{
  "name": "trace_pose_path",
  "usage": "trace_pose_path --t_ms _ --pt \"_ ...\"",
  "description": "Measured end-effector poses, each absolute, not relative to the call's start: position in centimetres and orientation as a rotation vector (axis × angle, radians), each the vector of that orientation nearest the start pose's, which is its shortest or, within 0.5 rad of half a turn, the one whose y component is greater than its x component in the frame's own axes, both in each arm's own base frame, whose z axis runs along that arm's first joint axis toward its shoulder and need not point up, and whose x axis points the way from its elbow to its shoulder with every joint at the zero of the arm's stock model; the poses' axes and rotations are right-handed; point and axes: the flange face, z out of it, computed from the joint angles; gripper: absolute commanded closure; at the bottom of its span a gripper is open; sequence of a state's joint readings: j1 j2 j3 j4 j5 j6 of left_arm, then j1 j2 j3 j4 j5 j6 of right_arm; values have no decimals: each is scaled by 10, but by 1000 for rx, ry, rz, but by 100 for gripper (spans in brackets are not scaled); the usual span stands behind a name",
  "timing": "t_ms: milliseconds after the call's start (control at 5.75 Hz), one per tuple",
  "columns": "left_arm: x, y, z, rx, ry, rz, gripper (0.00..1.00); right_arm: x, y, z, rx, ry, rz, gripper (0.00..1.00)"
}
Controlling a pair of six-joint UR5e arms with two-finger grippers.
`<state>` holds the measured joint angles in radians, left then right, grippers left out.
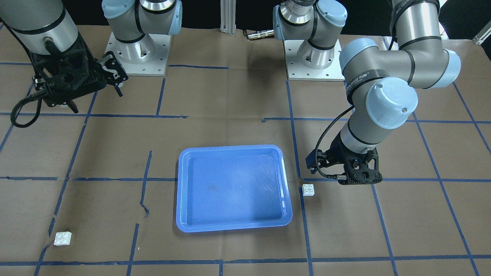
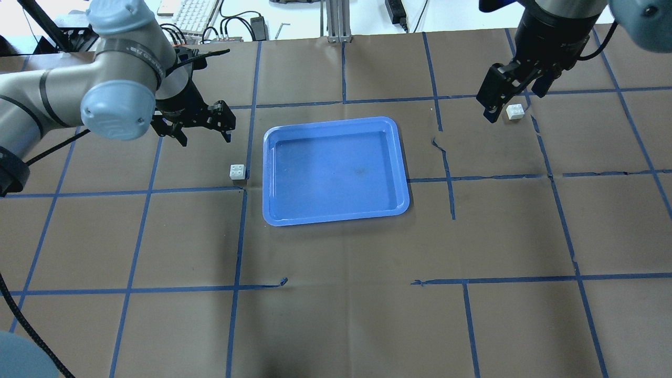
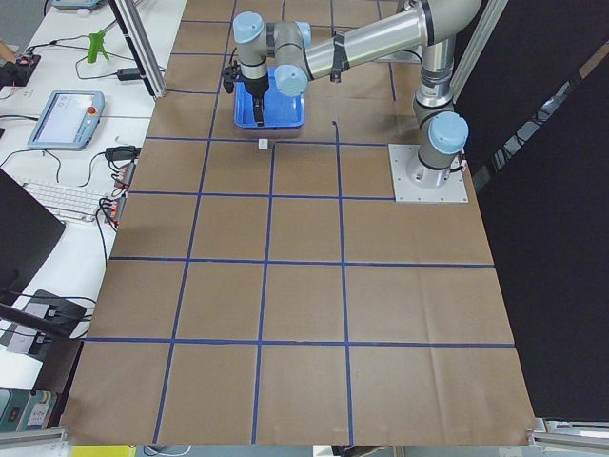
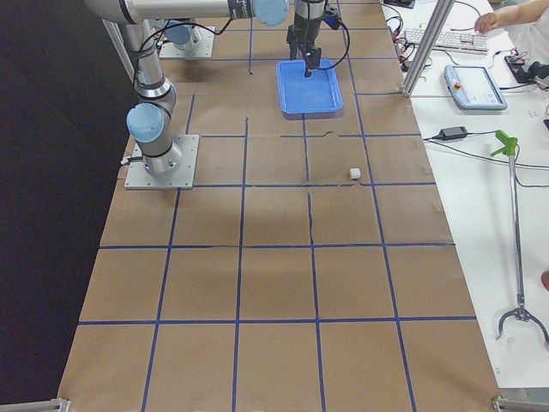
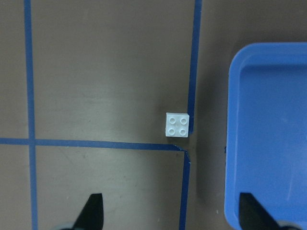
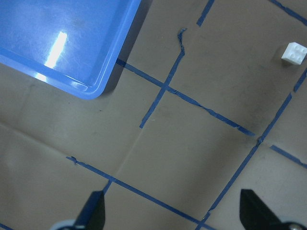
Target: Assemble white blocks and place on blue tray
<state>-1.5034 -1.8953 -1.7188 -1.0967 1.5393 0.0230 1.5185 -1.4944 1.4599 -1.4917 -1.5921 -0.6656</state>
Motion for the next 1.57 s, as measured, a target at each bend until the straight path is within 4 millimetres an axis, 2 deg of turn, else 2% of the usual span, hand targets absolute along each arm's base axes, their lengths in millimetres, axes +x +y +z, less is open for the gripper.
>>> trace_pose_path --t_ms 174,348,522,696,870,1043,1217,1391,1565 --pt "-99 -591 245 -63 3190 -22 0 89 -540 490 -1227 2900 48 0" --pt "-99 -583 212 -30 3195 -17 0 78 -557 480 -1539 2749 33 0" --pt "-99 -577 185 12 3195 -6 1 70 -578 468 -1873 2525 37 1" --pt "-100 -575 168 31 3194 -10 15 55 -603 458 -2132 2298 37 1" --pt "-100 -576 167 47 3193 -38 16 25 -631 447 -2271 2135 16 1" --pt "-99 -579 173 63 3191 -68 38 -15 -658 432 -2308 2046 -40 1" --pt "-99 -579 177 72 3189 -82 68 -55 -680 412 -2280 2010 -127 0" --pt "-99 -579 178 79 3188 -86 82 -89 -696 385 -2205 2003 -212 0" --pt "-99 -580 178 96 3186 -89 95 -122 -706 349 -2096 2004 -296 0"
